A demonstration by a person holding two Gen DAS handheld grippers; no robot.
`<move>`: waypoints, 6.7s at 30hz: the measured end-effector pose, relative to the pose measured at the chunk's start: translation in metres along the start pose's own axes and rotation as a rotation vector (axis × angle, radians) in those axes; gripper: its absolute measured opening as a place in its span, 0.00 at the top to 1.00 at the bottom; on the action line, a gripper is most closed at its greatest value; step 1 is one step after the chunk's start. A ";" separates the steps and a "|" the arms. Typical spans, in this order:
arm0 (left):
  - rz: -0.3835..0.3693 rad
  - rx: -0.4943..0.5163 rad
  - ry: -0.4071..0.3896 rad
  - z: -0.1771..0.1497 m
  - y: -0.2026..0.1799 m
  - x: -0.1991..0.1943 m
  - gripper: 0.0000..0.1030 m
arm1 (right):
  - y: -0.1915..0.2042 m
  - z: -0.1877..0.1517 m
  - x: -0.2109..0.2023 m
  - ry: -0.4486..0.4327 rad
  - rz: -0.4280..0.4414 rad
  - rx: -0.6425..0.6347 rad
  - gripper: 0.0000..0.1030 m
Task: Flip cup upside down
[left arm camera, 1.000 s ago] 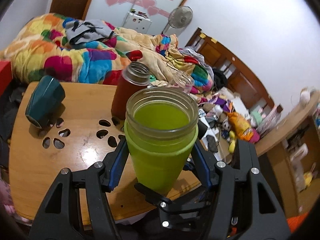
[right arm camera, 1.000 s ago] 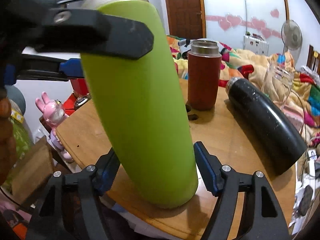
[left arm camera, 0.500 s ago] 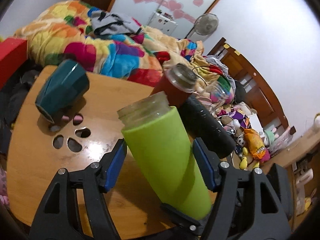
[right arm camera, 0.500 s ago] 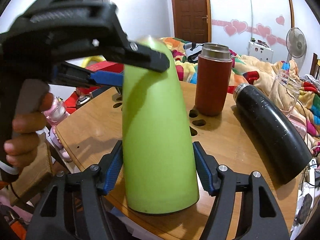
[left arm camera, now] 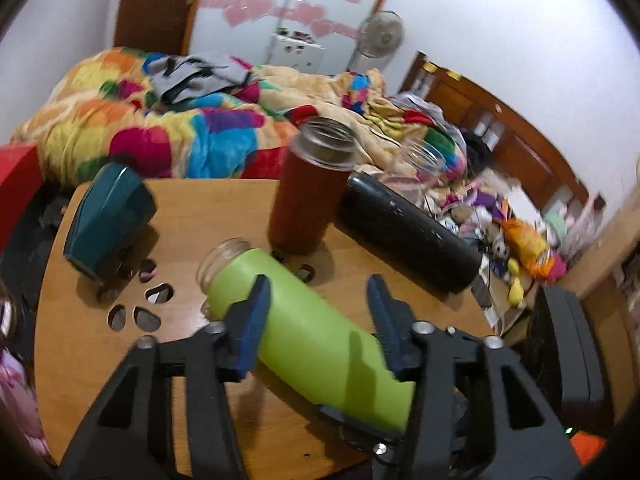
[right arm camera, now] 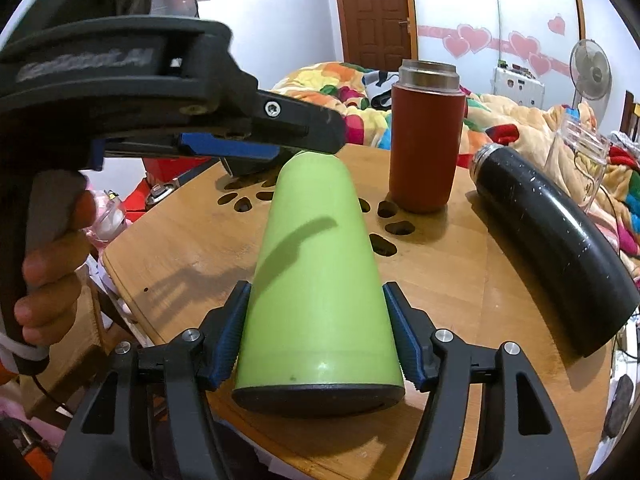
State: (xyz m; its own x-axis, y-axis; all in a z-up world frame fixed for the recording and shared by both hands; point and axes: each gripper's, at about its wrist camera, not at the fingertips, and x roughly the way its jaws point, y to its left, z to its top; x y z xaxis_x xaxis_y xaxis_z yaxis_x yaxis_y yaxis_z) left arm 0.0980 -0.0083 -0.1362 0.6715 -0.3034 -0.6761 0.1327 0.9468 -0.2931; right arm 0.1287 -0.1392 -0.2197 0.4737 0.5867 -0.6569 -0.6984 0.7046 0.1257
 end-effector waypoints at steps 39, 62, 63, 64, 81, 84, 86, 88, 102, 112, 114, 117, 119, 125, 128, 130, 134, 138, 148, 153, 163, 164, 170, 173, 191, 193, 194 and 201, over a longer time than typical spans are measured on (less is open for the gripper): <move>-0.093 0.099 -0.064 0.014 -0.030 -0.071 0.92 | 0.030 0.043 -0.102 -0.222 -0.072 -0.054 0.39; 0.030 -0.016 -0.075 0.022 0.026 -0.083 0.58 | 0.026 0.096 -0.059 -0.113 -0.074 -0.045 0.39; 0.031 -0.018 -0.077 0.022 0.027 -0.084 0.57 | 0.027 0.097 -0.057 -0.109 -0.077 -0.045 0.39; 0.034 -0.020 -0.079 0.022 0.028 -0.085 0.56 | 0.027 0.098 -0.056 -0.106 -0.080 -0.044 0.39; 0.081 0.009 -0.117 0.020 0.026 -0.104 0.46 | 0.028 0.102 -0.049 -0.078 -0.079 -0.010 0.39; 0.089 0.019 -0.147 0.020 0.022 -0.117 0.45 | 0.028 0.098 -0.061 -0.089 -0.084 -0.006 0.30; 0.091 0.026 -0.173 0.020 0.016 -0.129 0.41 | 0.028 0.095 -0.076 -0.116 -0.098 -0.004 0.23; 0.096 0.033 -0.198 0.019 0.012 -0.139 0.35 | 0.028 0.094 -0.090 -0.143 -0.107 0.001 0.20; 0.198 0.113 -0.368 0.008 -0.044 -0.199 0.01 | 0.027 0.096 -0.185 -0.308 -0.236 0.061 0.00; 0.225 0.130 -0.414 -0.005 -0.063 -0.212 0.00 | 0.030 0.081 -0.205 -0.308 -0.267 0.083 0.00; 0.223 0.131 -0.420 -0.006 -0.065 -0.213 0.00 | 0.031 0.079 -0.207 -0.314 -0.269 0.088 0.00; 0.222 0.136 -0.424 -0.006 -0.069 -0.215 0.00 | 0.029 0.079 -0.209 -0.316 -0.267 0.094 0.00; 0.223 0.137 -0.425 -0.005 -0.069 -0.214 0.00 | 0.028 0.079 -0.210 -0.317 -0.269 0.096 0.00; 0.222 0.132 -0.420 -0.005 -0.069 -0.212 0.00 | 0.026 0.080 -0.209 -0.318 -0.271 0.104 0.00; 0.224 0.128 -0.413 -0.004 -0.069 -0.209 0.00 | 0.025 0.080 -0.208 -0.317 -0.273 0.106 0.00; 0.222 0.126 -0.410 -0.003 -0.069 -0.208 0.00 | 0.024 0.081 -0.207 -0.316 -0.273 0.111 0.00; 0.221 0.125 -0.409 -0.003 -0.068 -0.206 0.00 | 0.022 0.082 -0.205 -0.318 -0.273 0.118 0.00; 0.222 0.125 -0.408 -0.002 -0.068 -0.206 0.00 | 0.021 0.083 -0.204 -0.315 -0.269 0.122 0.00; 0.220 0.116 -0.407 -0.001 -0.066 -0.204 0.00 | 0.019 0.084 -0.202 -0.314 -0.268 0.125 0.00; 0.221 0.119 -0.406 -0.001 -0.066 -0.203 0.00 | 0.019 0.084 -0.201 -0.315 -0.267 0.127 0.00; 0.220 0.119 -0.407 0.000 -0.065 -0.204 0.00 | 0.019 0.084 -0.202 -0.314 -0.267 0.126 0.00; 0.221 0.119 -0.407 0.000 -0.065 -0.204 0.00 | 0.020 0.084 -0.202 -0.315 -0.267 0.126 0.00; 0.219 0.117 -0.408 0.000 -0.065 -0.204 0.00 | 0.020 0.084 -0.202 -0.315 -0.268 0.124 0.00; 0.219 0.118 -0.406 0.000 -0.065 -0.204 0.00 | 0.020 0.086 -0.201 -0.315 -0.267 0.125 0.00; 0.191 0.109 -0.391 0.010 -0.071 -0.199 0.00 | 0.020 0.086 -0.201 -0.317 -0.268 0.125 0.00; 0.189 0.105 -0.388 0.008 -0.071 -0.198 0.00 | 0.020 0.085 -0.201 -0.316 -0.267 0.124 0.00; 0.189 0.104 -0.386 0.008 -0.071 -0.198 0.00 | 0.021 0.085 -0.201 -0.316 -0.268 0.124 0.00; 0.177 0.097 -0.385 0.006 -0.069 -0.197 0.00 | 0.020 0.087 -0.202 -0.316 -0.269 0.125 0.00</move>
State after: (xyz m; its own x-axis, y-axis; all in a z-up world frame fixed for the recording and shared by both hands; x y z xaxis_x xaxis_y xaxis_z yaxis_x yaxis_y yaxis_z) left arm -0.0395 -0.0130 0.0215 0.9106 -0.0907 -0.4033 0.0465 0.9919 -0.1181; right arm 0.0656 -0.2093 -0.0195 0.7845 0.4556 -0.4207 -0.4666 0.8805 0.0835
